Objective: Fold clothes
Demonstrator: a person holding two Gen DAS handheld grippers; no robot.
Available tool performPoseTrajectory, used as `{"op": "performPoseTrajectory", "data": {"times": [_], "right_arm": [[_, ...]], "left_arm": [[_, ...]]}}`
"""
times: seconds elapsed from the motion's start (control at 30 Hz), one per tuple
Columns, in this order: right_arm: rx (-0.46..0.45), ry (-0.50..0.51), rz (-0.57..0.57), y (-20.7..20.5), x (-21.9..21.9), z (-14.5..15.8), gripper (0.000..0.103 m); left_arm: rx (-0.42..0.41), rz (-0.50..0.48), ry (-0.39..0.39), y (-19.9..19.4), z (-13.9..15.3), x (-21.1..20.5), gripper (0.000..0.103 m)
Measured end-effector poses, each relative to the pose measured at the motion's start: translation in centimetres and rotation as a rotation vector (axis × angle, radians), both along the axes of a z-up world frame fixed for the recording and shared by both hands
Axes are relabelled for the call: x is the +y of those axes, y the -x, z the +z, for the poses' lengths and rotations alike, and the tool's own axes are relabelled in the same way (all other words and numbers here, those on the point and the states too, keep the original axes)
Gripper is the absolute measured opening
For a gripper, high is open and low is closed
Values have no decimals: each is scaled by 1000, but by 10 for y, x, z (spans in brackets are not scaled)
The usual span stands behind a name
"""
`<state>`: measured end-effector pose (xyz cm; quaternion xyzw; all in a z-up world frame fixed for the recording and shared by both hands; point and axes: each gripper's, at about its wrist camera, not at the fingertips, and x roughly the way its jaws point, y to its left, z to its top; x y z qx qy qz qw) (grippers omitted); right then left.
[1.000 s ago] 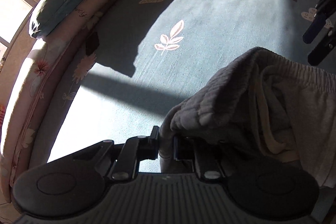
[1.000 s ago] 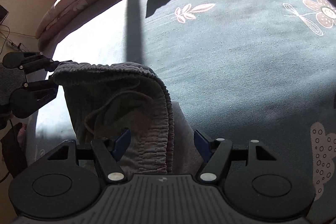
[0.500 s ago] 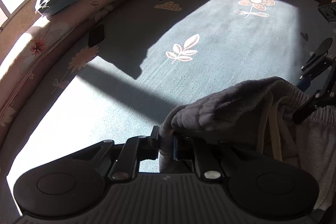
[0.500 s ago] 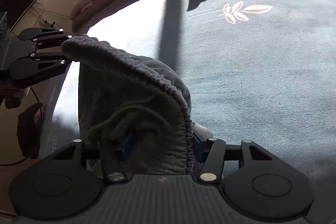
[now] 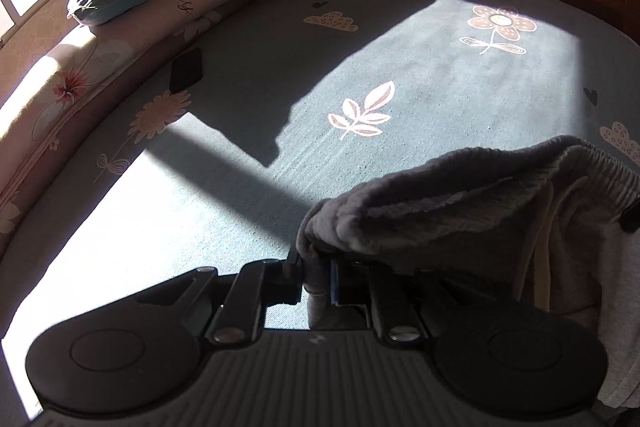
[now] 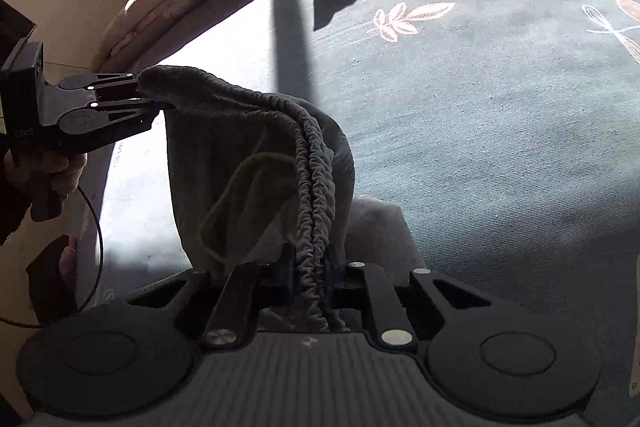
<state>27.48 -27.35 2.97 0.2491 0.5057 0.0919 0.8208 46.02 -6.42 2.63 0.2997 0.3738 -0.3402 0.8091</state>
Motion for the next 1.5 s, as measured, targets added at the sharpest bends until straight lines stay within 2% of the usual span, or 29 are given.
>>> {"op": "performPoseTrajectory", "data": {"times": [0.17, 0.3, 0.47, 0.57, 0.6, 0.73, 0.77, 0.8, 0.87, 1.03, 1.13, 1.33, 1.5], "right_arm": [[-3, 107, -70, 11, -32, 21, 15], [26, 198, -97, 23, -72, 21, 15], [107, 313, -156, 44, -133, 9, 15], [147, 405, -177, 56, -167, 3, 15], [165, 424, -187, 59, -180, 0, 15], [256, 445, -203, 65, -209, -33, 18], [293, 462, -208, 64, -214, -45, 25], [332, 496, -218, 64, -217, -55, 25], [339, 554, -232, 67, -220, -61, 26], [249, 445, -310, 69, -227, -47, 27], [205, 398, -265, 53, -214, -42, 28], [123, 315, -117, 13, -154, -28, 33], [93, 293, 26, -2, -96, -21, 33]], "left_arm": [[-43, -89, 29, -15, 5, -74, 11], [-103, -196, 65, -9, -2, -161, 11], [-107, -292, 91, 14, -24, -269, 11], [-87, -316, 112, 25, -36, -324, 10], [-52, -327, 109, 26, -42, -343, 11], [26, -323, 63, 37, -71, -381, 17], [36, -327, 66, 40, -73, -379, 17], [46, -331, 72, 43, -74, -376, 17], [60, -344, 81, 47, -70, -360, 24], [93, -259, 97, 49, -48, -301, 35], [120, -162, 79, 46, -38, -261, 38], [208, 14, 24, 57, -34, -167, 37], [257, 66, -18, 87, -33, -98, 41]]}}
